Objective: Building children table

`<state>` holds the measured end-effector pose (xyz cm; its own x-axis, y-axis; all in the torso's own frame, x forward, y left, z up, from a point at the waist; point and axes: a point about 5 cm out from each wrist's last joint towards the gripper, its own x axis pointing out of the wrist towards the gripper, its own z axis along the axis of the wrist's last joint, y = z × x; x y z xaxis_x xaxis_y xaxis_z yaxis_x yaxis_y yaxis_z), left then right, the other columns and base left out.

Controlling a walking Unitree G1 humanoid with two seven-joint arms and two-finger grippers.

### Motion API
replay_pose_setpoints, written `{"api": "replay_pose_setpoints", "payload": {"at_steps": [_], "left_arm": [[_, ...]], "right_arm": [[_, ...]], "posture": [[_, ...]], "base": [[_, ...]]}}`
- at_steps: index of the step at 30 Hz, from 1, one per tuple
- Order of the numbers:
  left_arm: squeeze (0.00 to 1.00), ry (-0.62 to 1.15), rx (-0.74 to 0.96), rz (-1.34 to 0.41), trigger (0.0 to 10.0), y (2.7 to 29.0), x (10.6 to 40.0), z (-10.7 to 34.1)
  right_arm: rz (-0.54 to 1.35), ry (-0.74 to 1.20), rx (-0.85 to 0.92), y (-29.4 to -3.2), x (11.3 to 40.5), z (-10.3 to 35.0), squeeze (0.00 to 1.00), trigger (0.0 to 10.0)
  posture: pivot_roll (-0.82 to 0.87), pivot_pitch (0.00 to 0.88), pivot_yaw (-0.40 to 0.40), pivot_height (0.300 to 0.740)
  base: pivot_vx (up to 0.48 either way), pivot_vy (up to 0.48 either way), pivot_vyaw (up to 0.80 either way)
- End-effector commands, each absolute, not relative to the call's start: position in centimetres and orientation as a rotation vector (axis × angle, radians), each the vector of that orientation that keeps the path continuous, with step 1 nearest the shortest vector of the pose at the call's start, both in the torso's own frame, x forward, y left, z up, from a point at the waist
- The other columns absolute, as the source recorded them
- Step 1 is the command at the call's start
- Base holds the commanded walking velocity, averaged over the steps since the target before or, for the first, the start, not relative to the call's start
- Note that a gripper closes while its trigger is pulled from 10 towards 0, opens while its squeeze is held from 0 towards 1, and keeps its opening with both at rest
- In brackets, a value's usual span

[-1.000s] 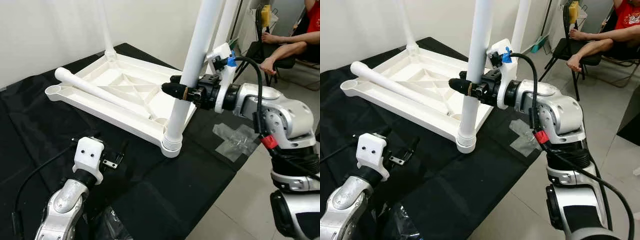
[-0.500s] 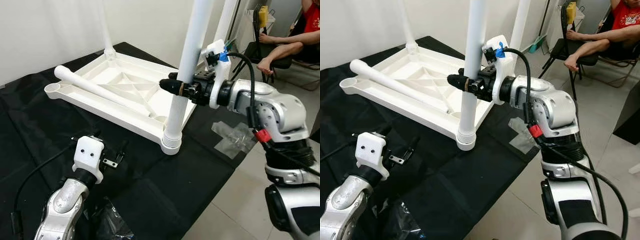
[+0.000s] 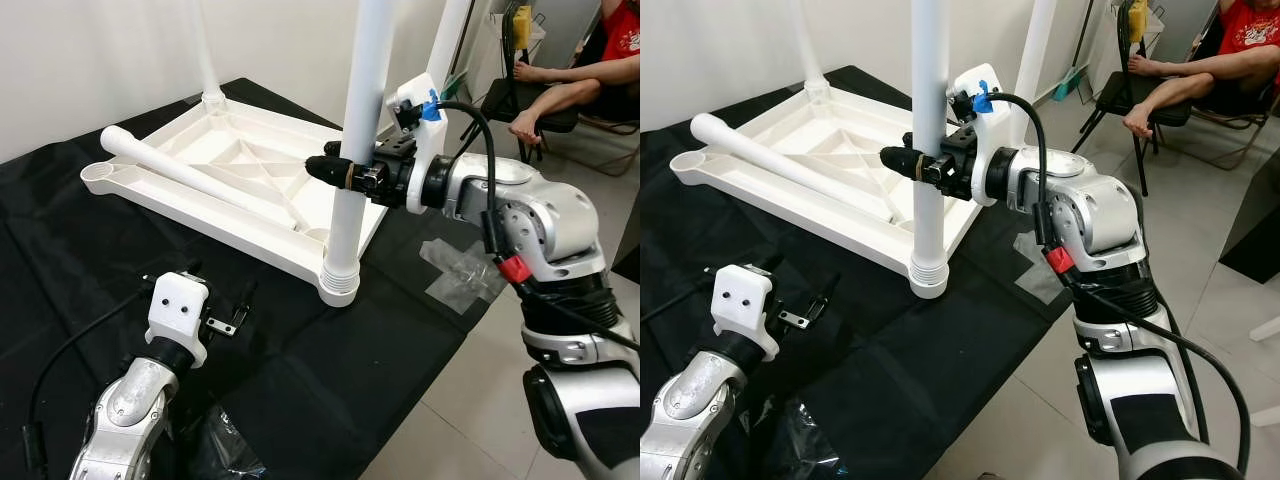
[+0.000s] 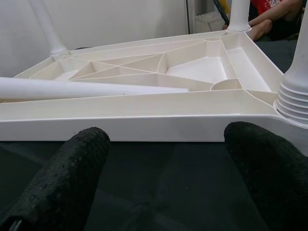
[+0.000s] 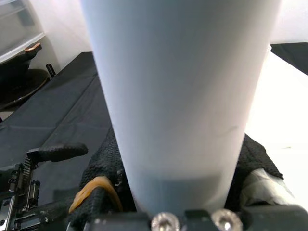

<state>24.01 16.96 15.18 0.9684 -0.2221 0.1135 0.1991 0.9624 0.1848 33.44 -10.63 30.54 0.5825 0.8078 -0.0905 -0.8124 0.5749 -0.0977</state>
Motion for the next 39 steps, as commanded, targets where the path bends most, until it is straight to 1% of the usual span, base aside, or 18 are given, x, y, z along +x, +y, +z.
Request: {"api": "replay_pose_setpoints", "payload": {"at_steps": [1,7,24,33,39], "left_arm": [[0.00,-0.121,0.165,-0.205,10.0,16.9,23.7,15.0],[0.00,-0.123,0.164,-0.203,10.0,16.9,23.8,15.1],[0.00,-0.125,0.163,-0.201,10.0,16.9,23.8,15.2],[0.00,-0.128,0.164,-0.200,10.0,16.9,23.8,15.2],[0.00,-0.133,0.163,-0.199,10.0,16.9,23.8,15.2]], "right_arm": [[0.948,0.052,-0.171,-10.2,33.4,30.0,0.00,10.0],[0.977,0.051,-0.176,-9.5,33.1,29.9,0.00,10.0],[0.990,0.075,-0.187,-8.9,32.3,28.9,0.00,10.0],[0.950,0.078,-0.192,-8.6,31.9,28.4,0.00,10.0],[0.901,0.066,-0.179,-8.1,30.8,27.7,0.00,10.0]], "posture": [[-0.06,0.229,-0.023,0.740],[-0.06,0.229,-0.024,0.740],[-0.06,0.233,-0.025,0.740],[-0.06,0.231,-0.025,0.740],[-0.06,0.220,-0.028,0.740]], "base": [[0.000,0.000,0.00],[0.000,0.000,0.00],[0.000,0.000,0.00],[0.000,0.000,0.00],[0.000,0.000,0.00]]}}
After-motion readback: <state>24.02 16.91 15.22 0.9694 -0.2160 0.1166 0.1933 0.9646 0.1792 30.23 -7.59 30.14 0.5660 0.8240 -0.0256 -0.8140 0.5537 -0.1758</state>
